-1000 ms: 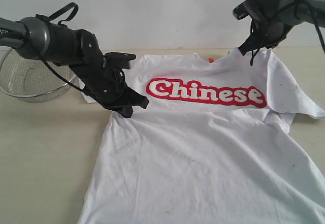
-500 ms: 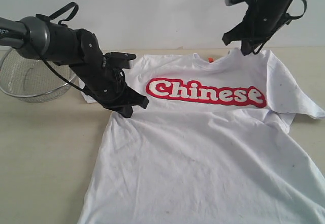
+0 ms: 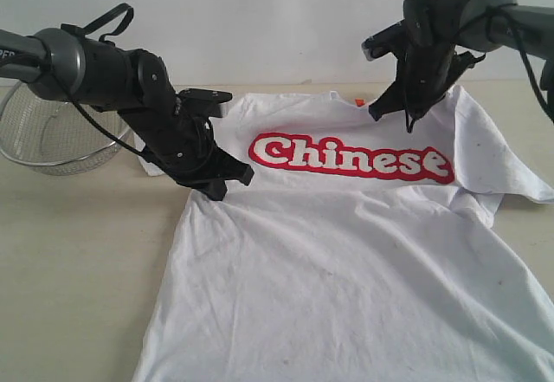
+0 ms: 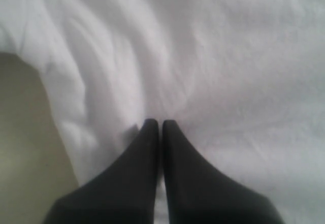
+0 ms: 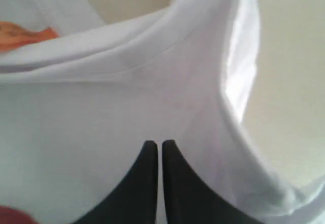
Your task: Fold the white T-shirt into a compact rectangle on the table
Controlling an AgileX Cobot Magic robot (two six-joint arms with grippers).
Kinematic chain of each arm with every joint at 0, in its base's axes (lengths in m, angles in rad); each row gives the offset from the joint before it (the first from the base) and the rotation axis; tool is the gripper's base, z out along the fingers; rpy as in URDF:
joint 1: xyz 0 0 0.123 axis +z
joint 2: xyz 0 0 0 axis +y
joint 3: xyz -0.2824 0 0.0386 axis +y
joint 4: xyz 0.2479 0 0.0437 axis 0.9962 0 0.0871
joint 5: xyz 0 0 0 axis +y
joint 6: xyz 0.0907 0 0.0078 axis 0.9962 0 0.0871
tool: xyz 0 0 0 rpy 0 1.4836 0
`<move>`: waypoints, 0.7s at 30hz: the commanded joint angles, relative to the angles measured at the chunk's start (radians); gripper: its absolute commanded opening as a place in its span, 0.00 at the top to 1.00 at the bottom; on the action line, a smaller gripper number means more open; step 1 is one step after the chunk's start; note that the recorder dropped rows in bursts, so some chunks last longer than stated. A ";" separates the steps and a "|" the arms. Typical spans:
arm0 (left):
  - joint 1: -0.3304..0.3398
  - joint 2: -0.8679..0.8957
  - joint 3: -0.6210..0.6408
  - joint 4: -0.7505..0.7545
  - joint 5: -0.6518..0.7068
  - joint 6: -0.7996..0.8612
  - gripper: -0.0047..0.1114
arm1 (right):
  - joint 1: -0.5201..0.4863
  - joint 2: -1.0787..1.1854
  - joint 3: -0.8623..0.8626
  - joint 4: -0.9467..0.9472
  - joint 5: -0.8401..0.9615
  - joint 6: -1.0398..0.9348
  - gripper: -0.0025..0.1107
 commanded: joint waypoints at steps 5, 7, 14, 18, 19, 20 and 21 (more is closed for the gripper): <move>0.006 0.029 0.010 0.025 0.060 0.003 0.92 | -0.006 0.045 -0.042 -0.437 -0.036 0.314 0.98; 0.006 0.029 0.010 0.015 0.060 0.003 0.92 | -0.016 0.047 -0.065 -0.473 -0.067 0.364 0.98; 0.006 0.029 0.010 0.009 0.074 0.014 0.92 | -0.062 0.052 -0.084 -0.475 -0.065 0.396 0.98; 0.006 0.029 0.010 0.009 0.072 0.033 0.92 | -0.062 0.016 -0.084 -0.444 0.009 0.394 0.98; 0.006 0.029 0.010 0.009 0.072 0.035 0.92 | -0.062 -0.009 -0.084 -0.397 0.014 0.376 0.98; 0.006 0.029 0.010 0.009 0.068 0.036 0.92 | -0.062 -0.029 -0.084 -0.357 0.014 0.337 0.98; 0.006 0.029 0.010 0.009 0.066 0.036 0.92 | -0.062 -0.054 -0.084 -0.315 0.016 0.299 0.98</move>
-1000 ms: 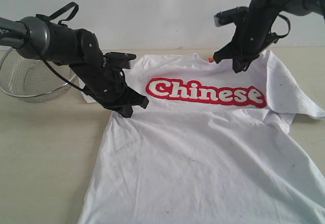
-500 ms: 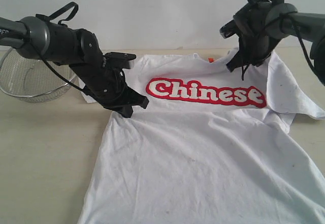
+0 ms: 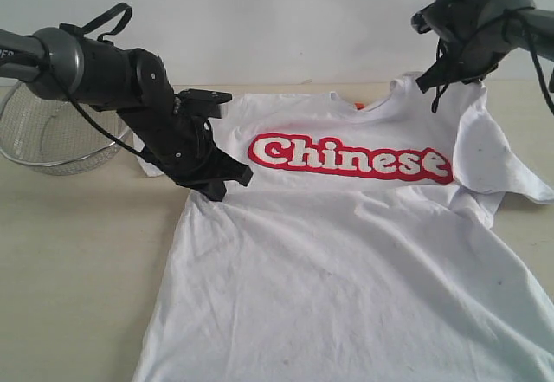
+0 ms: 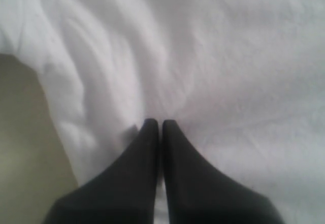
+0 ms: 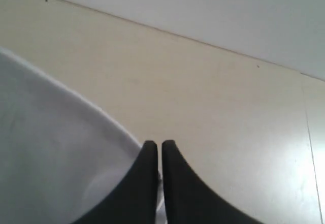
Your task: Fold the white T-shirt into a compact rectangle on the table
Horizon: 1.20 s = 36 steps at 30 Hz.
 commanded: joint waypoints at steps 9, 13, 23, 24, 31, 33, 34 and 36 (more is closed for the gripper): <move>0.004 0.029 0.010 0.016 0.035 0.023 0.92 | -0.004 -0.260 -0.005 0.209 0.320 -0.313 0.98; 0.004 0.029 0.010 0.016 0.034 0.029 0.92 | -0.004 -0.304 0.043 0.400 0.320 -0.346 0.98; 0.004 0.029 0.010 0.016 0.037 0.054 0.92 | -0.002 -0.547 0.563 0.536 0.182 -0.292 0.98; 0.004 0.029 0.010 0.016 0.036 0.054 0.92 | -0.001 -0.570 0.624 0.570 0.130 -0.294 0.98; 0.004 0.029 0.010 -0.002 0.038 0.054 0.92 | -0.001 -0.598 0.882 0.660 -0.205 -0.309 0.92; 0.004 0.029 0.010 -0.011 0.038 0.057 0.92 | -0.001 -0.571 0.882 0.662 -0.225 -0.309 0.82; 0.004 0.029 0.010 -0.013 0.038 0.062 0.92 | -0.001 -0.556 0.882 0.662 -0.239 -0.309 0.73; 0.004 0.029 0.010 -0.014 0.040 0.063 0.92 | -0.001 -0.531 0.882 0.662 -0.266 -0.305 0.54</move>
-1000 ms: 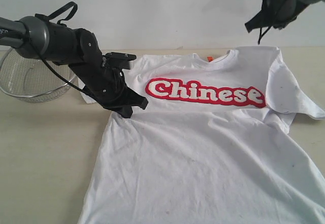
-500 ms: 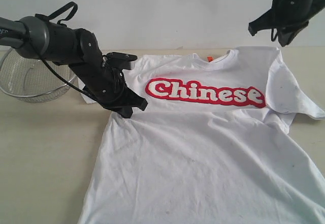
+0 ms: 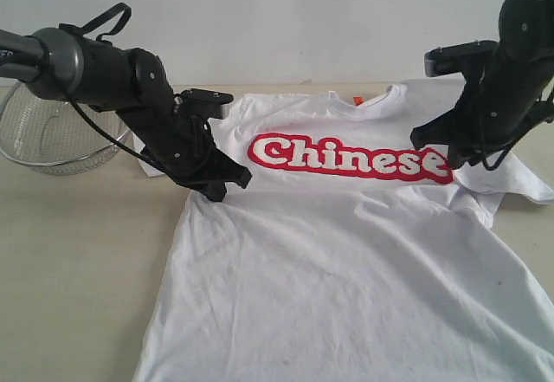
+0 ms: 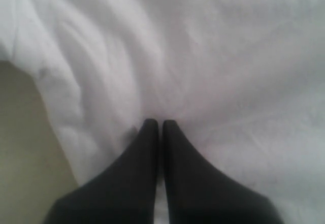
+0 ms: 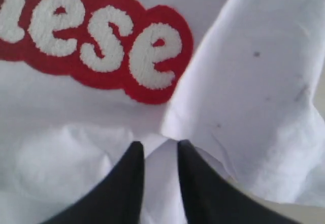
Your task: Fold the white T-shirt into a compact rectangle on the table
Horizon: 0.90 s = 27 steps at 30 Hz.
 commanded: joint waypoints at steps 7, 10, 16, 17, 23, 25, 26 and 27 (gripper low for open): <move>0.004 0.029 0.010 -0.005 0.038 0.016 0.92 | 0.000 0.097 0.003 -0.008 -0.156 0.056 0.62; 0.004 0.029 0.010 -0.005 0.038 0.016 0.92 | 0.000 0.120 -0.020 -0.011 -0.159 0.056 0.67; 0.004 0.029 0.010 -0.005 0.038 0.016 0.92 | 0.000 0.168 -0.070 -0.089 -0.076 0.094 0.67; 0.004 0.029 0.010 -0.005 0.038 0.016 0.92 | 0.000 0.172 -0.074 -0.120 -0.069 0.117 0.67; 0.004 0.029 0.010 -0.005 0.042 0.021 0.92 | 0.000 0.173 -0.075 -0.233 -0.026 0.175 0.67; 0.004 0.029 0.010 -0.005 0.042 0.021 0.92 | 0.000 0.173 -0.075 -0.250 -0.026 0.175 0.69; 0.004 0.029 0.010 -0.005 0.042 0.021 0.92 | 0.000 0.173 -0.075 -0.255 -0.025 0.175 0.75; 0.004 0.029 0.010 -0.005 0.042 0.021 0.92 | 0.000 0.173 -0.075 -0.260 -0.025 0.175 0.81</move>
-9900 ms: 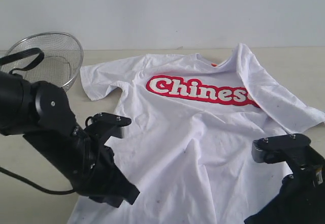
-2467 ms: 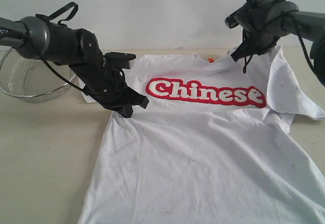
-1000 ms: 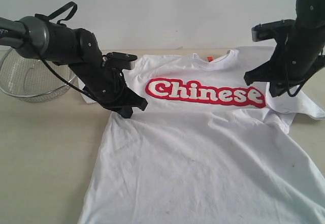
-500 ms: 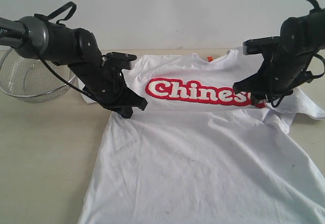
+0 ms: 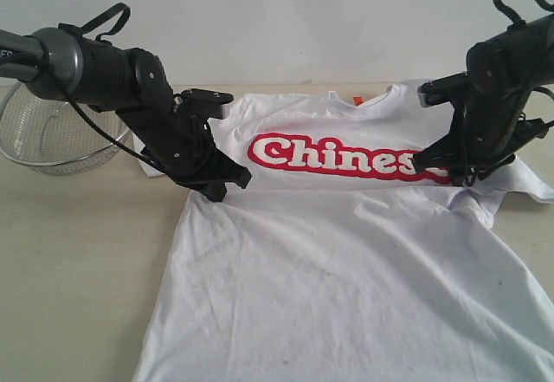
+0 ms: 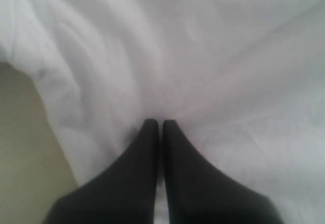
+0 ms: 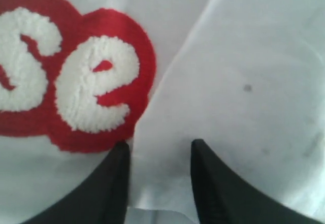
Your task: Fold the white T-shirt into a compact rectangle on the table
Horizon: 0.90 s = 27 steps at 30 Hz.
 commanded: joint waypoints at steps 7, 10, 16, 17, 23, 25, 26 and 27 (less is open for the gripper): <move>0.002 0.029 0.010 0.004 0.042 0.007 0.92 | 0.000 -0.003 -0.017 -0.061 0.015 -0.014 0.98; 0.002 0.029 0.010 0.004 0.042 0.007 0.92 | 0.000 -0.024 -0.053 -0.058 0.035 -0.014 0.98; 0.002 0.029 0.010 0.001 0.042 0.007 0.92 | 0.000 -0.070 -0.187 0.144 0.077 -0.217 0.98; 0.002 0.029 0.010 -0.001 0.042 0.007 0.92 | 0.000 -0.070 -0.196 0.170 0.072 -0.223 0.98; -0.002 0.029 0.010 -0.022 0.039 0.009 0.92 | 0.060 -0.028 -0.312 0.320 0.017 -0.264 0.98; -0.004 0.029 0.010 -0.039 0.046 0.026 0.92 | 0.068 0.035 -0.368 0.323 0.056 -0.219 0.98; -0.004 0.029 0.010 -0.049 0.046 0.041 0.92 | 0.068 0.072 -0.393 0.327 0.083 -0.208 0.98; -0.004 0.029 0.010 -0.049 0.046 0.046 0.92 | 0.070 0.109 -0.413 0.327 0.108 -0.210 0.98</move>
